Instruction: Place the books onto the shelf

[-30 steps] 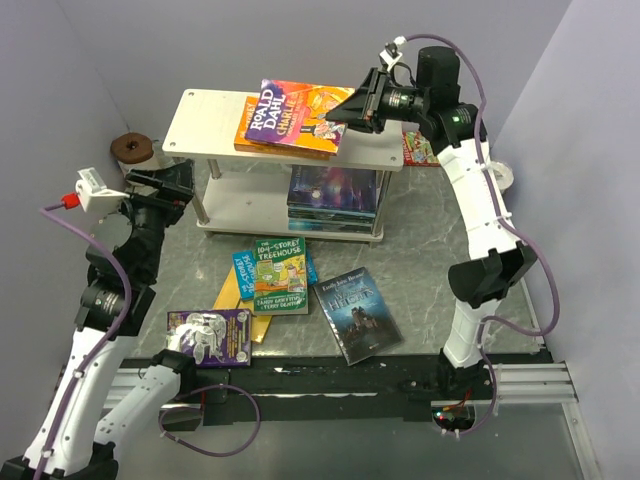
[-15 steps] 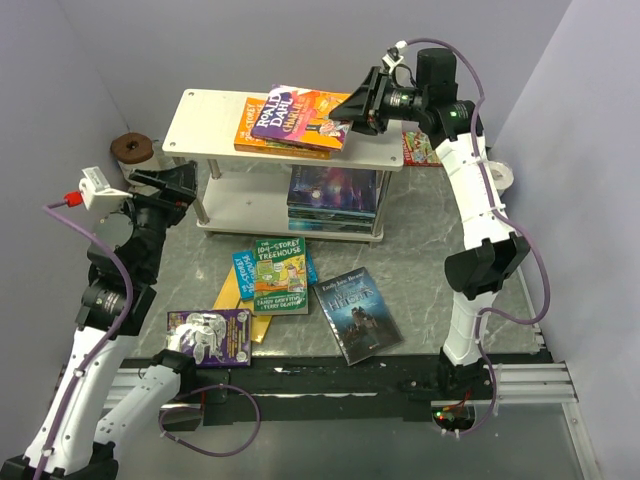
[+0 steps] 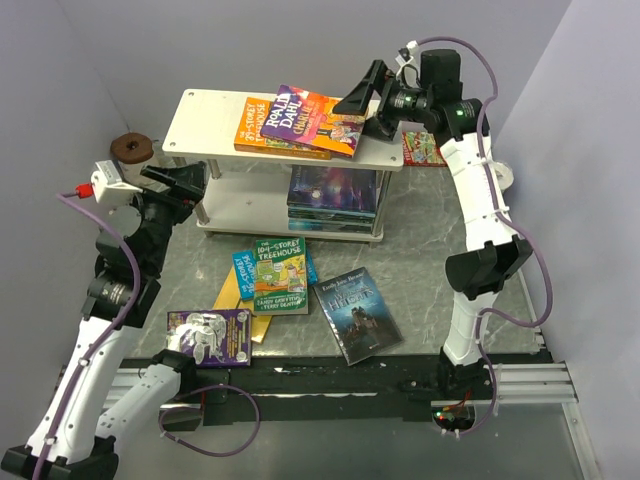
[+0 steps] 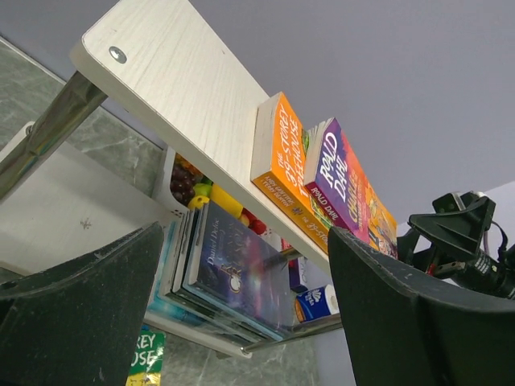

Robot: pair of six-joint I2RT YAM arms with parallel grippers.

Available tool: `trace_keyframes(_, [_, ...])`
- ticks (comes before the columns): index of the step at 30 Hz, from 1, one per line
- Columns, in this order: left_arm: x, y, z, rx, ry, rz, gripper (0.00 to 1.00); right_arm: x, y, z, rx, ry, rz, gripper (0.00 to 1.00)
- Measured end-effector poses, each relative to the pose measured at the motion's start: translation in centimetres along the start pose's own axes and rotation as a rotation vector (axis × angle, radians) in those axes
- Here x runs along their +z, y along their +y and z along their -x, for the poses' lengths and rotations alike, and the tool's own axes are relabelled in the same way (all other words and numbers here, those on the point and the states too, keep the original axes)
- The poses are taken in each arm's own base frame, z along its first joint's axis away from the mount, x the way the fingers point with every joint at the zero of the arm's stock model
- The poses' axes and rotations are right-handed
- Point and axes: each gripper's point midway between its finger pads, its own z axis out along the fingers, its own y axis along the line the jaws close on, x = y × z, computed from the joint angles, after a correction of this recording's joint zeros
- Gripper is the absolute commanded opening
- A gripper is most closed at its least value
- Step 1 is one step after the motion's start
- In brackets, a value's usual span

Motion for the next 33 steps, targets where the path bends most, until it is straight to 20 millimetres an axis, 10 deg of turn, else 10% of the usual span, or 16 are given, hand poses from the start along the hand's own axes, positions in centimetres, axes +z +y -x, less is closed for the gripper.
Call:
trace_keyframes(12, [0.7, -2.3, 0.5, 0.063, 0.025, -0.056, 0.97, -5.6, 0.7, 1.4, -0.149, -0.239, -0.228, 1.00])
trace_keyframes(19, [2.0, -11.0, 1.4, 0.139, 0.131, -0.315, 0.96, -8.2, 3.1, -3.6, -0.332, -0.340, -0.321, 0.98])
trace_keyframes(21, [2.4, -13.0, 0.9, 0.158, 0.177, -0.390, 0.99, -8.9, 3.3, -4.1, -0.349, -0.367, -0.315, 0.83])
trace_keyframes(25, [4.2, -14.7, -1.6, 0.177, 0.304, -0.492, 0.74, -9.4, 2.7, -3.7, -0.342, -0.424, -0.310, 0.53])
trace_keyframes(33, [7.8, -12.6, -6.4, 0.137, 0.471, -0.470, 0.56, -7.4, 0.9, -4.6, -0.304, -0.406, -0.297, 0.61])
